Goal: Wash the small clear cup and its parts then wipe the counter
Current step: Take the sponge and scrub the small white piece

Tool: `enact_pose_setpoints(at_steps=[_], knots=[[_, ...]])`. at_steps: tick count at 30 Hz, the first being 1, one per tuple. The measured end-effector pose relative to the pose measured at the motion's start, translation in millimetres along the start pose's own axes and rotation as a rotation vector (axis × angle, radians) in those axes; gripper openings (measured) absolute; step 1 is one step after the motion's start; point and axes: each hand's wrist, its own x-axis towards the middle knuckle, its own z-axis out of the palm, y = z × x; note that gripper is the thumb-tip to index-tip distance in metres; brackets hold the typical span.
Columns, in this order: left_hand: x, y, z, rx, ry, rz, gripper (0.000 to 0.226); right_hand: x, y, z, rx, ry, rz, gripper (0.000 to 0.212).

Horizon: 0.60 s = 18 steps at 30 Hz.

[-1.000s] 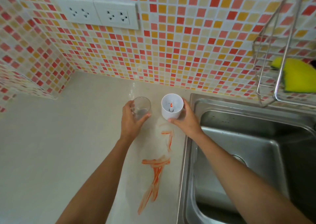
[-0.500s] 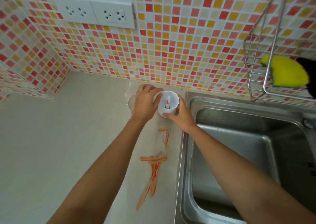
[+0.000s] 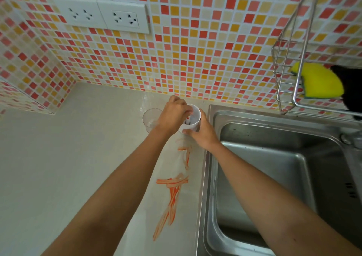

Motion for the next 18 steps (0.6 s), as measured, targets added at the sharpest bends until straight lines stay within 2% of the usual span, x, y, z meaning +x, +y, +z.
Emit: enact_pose_setpoints(at_steps=[6,9,12,18], knots=[[-5,2,3,0.089,0.014,0.032,0.024,0,-2,3,-0.027,0.022,0.003,0.081],[-1,3,2,0.093,0.081,0.048,0.025,-2,-2,7,-0.031,0.055,0.024,0.083],[16,8,-10,0.060,0.177,0.063,0.011,-1,-3,6,-0.021,0.054,0.037,0.088],[13,17,-35,-0.273,0.284,-0.212,0.022,-18,-3,-22,-0.094,-0.097,-0.015,0.118]])
